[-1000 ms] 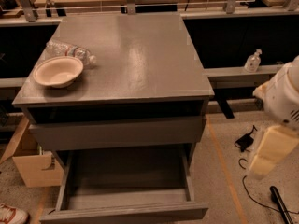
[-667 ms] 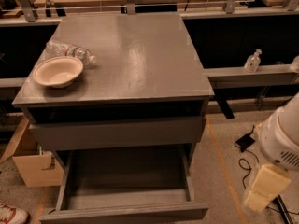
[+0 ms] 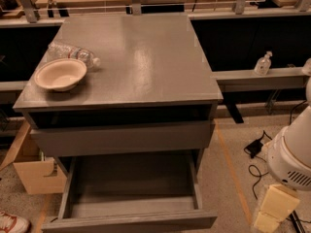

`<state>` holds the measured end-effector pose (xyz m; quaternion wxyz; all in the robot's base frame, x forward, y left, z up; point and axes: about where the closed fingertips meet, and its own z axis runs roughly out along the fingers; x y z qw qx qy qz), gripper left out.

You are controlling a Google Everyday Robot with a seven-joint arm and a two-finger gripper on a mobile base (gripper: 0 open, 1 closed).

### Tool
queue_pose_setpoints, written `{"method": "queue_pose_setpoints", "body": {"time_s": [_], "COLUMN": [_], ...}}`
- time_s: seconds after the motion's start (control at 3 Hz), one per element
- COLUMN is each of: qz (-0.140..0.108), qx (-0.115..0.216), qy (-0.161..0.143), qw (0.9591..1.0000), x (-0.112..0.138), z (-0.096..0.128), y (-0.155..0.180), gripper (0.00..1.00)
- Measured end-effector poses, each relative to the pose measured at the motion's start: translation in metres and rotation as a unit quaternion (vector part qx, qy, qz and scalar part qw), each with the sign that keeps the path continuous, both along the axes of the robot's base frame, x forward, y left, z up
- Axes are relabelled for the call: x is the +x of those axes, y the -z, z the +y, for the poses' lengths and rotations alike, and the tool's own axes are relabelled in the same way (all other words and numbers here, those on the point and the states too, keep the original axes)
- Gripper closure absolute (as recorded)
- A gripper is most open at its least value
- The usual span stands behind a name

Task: Close middle drawer

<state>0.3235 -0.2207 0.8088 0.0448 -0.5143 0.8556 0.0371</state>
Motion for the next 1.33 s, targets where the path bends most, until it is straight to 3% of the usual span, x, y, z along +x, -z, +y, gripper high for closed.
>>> {"method": "queue_pose_setpoints", "body": {"time_s": [0.33, 0.67, 1.33], "qz": [0.025, 0.075, 0.148], "qx": [0.017, 0.032, 0.034], "qy": [0.001, 0.007, 0.028], "qw": [0.9995, 0.9966, 0.9880], "x": [-0.011, -0.032, -0.063], "z": [0.011, 0.032, 0.065], "y": [0.031, 0.093, 0.193], "gripper": [0.00, 0.00, 0.00]}}
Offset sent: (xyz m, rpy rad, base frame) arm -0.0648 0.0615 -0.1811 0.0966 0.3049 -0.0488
